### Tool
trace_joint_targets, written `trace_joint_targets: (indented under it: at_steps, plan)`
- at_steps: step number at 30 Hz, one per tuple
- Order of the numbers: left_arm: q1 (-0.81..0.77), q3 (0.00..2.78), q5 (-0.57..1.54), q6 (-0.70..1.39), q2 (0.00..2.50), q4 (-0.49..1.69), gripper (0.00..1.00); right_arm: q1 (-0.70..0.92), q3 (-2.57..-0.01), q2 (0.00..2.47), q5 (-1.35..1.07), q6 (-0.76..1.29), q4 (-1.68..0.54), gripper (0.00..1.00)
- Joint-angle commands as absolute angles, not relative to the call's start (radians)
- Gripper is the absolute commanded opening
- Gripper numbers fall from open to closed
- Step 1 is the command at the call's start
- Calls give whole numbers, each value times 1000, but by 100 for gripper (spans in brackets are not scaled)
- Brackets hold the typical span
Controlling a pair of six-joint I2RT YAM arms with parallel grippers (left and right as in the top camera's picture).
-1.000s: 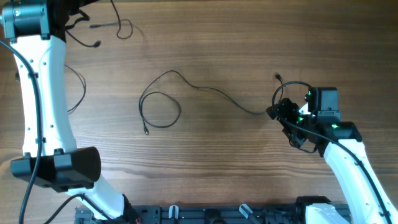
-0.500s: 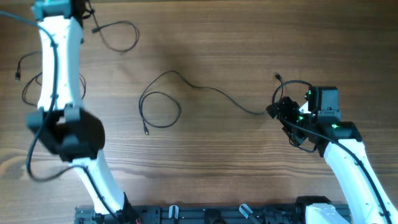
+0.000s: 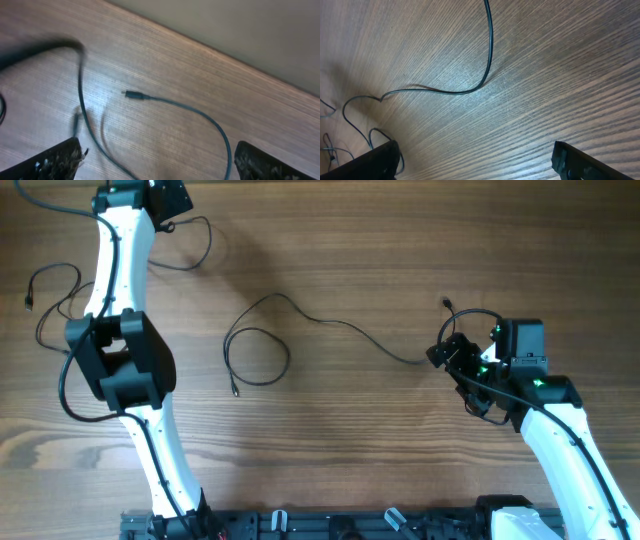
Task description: Untangle cables
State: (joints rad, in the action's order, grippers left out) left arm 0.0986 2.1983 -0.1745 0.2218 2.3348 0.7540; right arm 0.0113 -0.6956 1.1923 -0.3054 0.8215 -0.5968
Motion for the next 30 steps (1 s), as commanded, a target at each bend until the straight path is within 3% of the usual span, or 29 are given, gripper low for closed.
trace_joint_targets:
  at_steps: [1, 7, 16, 19, 27, 30]
  plan:
    - [68, 2213, 43, 270, 2178, 813, 100, 12, -698, 1199, -295, 813, -591, 100]
    - [-29, 2212, 438, 270, 2124, 944, 100, 12, -699, 1192, -295, 785, -592, 100]
    - [-289, 2210, 485, 271, 2132, 1116, 100, -56, -712, 963, -156, 720, -619, 100]
    - [-393, 2210, 354, 290, 2136, 1116, 100, -108, -712, 862, -146, 707, -667, 100]
    - [-554, 2209, -259, 546, 2161, 1216, 100, -171, -712, 795, -63, 691, -801, 100]
    - [-533, 2209, -228, 569, 2161, 1220, 100, -171, -712, 813, -53, 676, -822, 100]
